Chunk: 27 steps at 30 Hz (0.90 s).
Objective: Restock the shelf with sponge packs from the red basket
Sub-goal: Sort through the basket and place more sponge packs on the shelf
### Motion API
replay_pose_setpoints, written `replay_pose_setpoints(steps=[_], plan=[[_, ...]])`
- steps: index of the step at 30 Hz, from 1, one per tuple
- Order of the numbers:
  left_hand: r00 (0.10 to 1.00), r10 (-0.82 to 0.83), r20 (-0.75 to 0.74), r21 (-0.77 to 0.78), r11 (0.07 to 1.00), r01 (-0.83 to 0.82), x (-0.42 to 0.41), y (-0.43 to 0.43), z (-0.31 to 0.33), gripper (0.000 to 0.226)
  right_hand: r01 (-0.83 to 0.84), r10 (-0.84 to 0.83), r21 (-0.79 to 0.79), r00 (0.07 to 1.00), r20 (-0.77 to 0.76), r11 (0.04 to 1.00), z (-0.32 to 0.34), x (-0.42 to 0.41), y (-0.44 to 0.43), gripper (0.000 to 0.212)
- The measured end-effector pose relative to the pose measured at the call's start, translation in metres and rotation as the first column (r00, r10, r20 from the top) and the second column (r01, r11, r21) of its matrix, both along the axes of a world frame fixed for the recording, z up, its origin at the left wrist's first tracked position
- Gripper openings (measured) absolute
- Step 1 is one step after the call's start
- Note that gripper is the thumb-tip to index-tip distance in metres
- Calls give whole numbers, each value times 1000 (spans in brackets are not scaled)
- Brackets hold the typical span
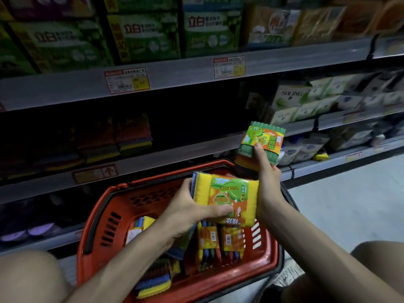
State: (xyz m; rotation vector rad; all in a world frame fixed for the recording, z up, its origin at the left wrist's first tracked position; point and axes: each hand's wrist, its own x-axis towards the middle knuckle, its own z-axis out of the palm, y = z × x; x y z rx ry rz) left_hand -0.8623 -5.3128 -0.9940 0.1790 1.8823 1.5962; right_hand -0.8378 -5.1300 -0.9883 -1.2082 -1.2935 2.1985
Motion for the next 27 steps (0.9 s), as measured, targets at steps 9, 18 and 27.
replay_pose_setpoints(steps=[9, 18, 27], plan=[[998, -49, -36, 73, 996, 52, 19, 5, 3, 58, 39, -52, 214, 997, 57, 976, -6, 1, -3, 81], [998, -67, 19, 79, 995, 65, 33, -2, -5, 52, 108, -138, 358, 989, 59, 927, -1, 2, -22, 70], [972, 171, 160, 314, 925, -215, -8, -20, 23, 57, -142, 129, 389, 990, 60, 910, 33, 17, 31, 47]])
